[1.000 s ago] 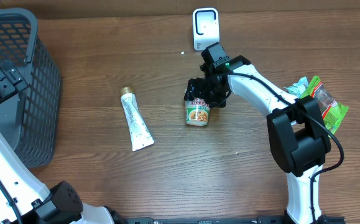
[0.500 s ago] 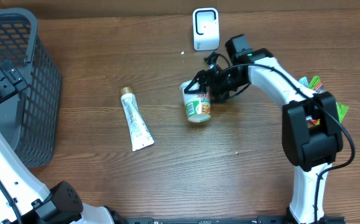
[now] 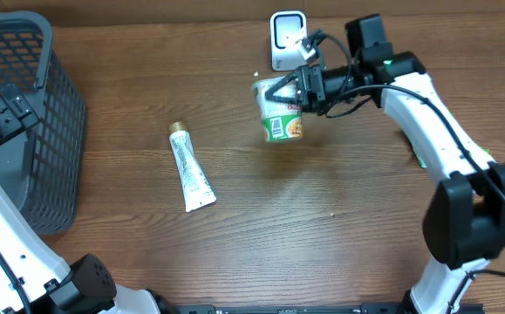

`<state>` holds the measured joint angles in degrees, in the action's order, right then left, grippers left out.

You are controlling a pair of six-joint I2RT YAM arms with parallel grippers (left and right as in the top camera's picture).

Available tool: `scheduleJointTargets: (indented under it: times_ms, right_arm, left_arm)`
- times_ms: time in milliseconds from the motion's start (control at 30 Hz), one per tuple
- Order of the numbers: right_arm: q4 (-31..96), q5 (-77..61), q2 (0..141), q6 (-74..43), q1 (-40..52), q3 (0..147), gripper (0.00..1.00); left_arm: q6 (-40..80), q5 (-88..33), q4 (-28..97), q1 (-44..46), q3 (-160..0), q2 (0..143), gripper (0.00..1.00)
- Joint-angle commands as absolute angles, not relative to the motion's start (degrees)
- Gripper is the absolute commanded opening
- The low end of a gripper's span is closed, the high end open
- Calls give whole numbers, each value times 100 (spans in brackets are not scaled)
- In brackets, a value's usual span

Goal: Scan the item barcode
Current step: 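Hold the cup in front of the white scanner with right gripper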

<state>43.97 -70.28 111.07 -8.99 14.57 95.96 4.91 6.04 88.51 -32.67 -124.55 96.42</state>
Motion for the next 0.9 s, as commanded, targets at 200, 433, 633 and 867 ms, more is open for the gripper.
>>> scheduleJointTargets:
  times_ms: [200, 433, 633, 867]
  right_arm:
    - [4401, -6071, 10213, -845, 1396, 10241, 70]
    - [4899, -5317, 9937, -545, 1472, 10241, 69]
    - [5304, -3951, 9931, -401, 1782, 10241, 67]
    - [5470, -888, 9931, -440, 2279, 10836, 69]
  left_arm:
    - [491, 593, 8844, -3251, -12545, 9590, 100]
    - [491, 593, 8844, -3249, -12545, 9590, 100]
    - [491, 596, 8844, -3249, -12545, 9590, 100]
    - [491, 596, 8844, -3249, -12545, 9590, 100]
